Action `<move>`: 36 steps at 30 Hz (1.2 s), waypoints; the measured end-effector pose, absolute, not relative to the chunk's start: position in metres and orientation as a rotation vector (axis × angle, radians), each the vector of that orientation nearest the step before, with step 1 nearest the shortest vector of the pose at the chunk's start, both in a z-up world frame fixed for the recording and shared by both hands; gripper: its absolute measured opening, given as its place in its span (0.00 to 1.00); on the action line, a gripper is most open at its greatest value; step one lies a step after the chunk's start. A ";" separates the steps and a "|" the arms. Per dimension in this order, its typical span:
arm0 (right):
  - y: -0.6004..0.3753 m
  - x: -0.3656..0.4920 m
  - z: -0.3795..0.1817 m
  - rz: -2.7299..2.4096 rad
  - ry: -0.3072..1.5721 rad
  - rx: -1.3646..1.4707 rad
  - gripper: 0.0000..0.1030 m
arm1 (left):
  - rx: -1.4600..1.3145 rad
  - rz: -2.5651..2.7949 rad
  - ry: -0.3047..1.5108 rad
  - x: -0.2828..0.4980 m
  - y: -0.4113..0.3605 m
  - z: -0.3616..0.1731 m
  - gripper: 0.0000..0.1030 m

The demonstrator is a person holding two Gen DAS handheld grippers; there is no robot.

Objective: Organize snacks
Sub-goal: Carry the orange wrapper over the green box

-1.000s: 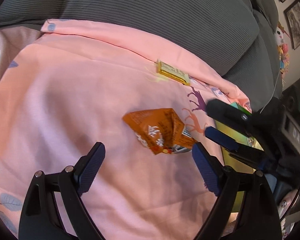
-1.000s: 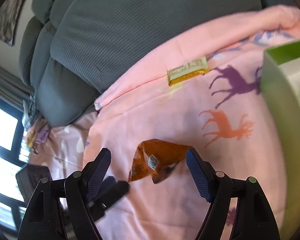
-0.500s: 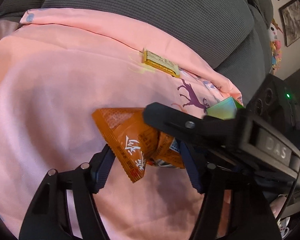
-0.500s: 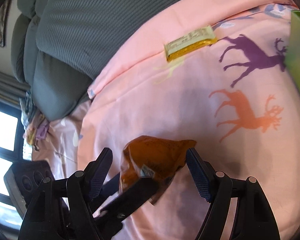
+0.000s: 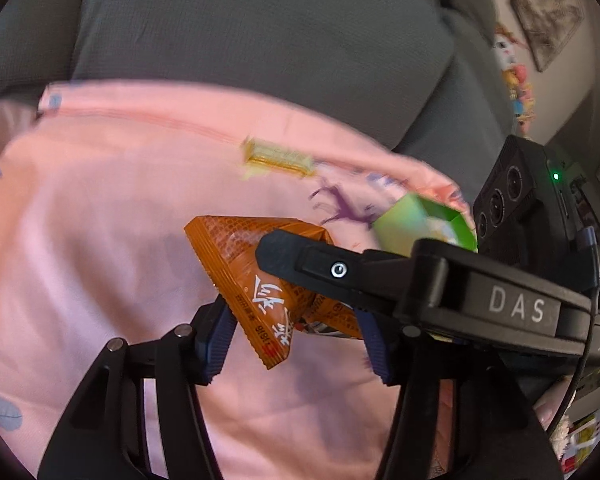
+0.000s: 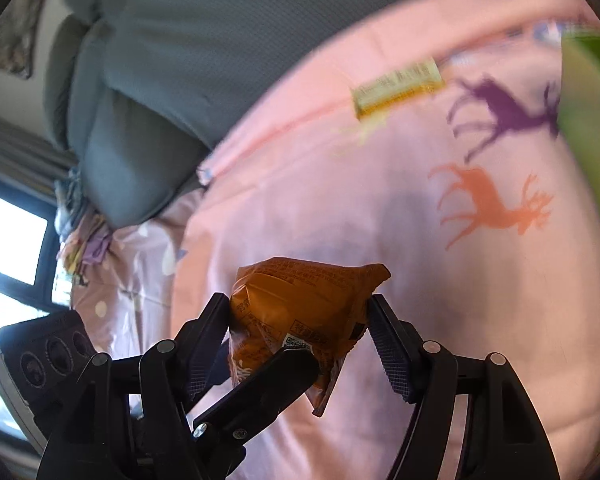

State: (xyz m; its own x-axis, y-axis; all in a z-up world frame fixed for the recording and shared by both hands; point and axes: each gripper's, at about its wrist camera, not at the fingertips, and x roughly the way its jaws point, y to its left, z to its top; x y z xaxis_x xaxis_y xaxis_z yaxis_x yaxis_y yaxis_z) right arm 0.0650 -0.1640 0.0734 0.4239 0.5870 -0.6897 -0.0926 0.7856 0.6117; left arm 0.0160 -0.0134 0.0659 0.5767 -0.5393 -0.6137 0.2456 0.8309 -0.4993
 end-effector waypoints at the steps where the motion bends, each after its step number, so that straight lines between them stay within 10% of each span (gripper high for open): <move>1: -0.165 0.062 0.082 0.453 1.037 0.512 0.70 | -0.387 -0.482 0.813 0.012 -0.015 0.073 0.55; 15: -0.276 0.000 0.173 0.334 0.744 0.458 0.70 | -0.283 -0.695 0.624 -0.006 -0.131 0.149 0.54; 36: -0.400 0.001 0.116 0.052 0.873 0.687 0.70 | -0.212 -0.844 0.858 0.017 -0.252 0.108 0.53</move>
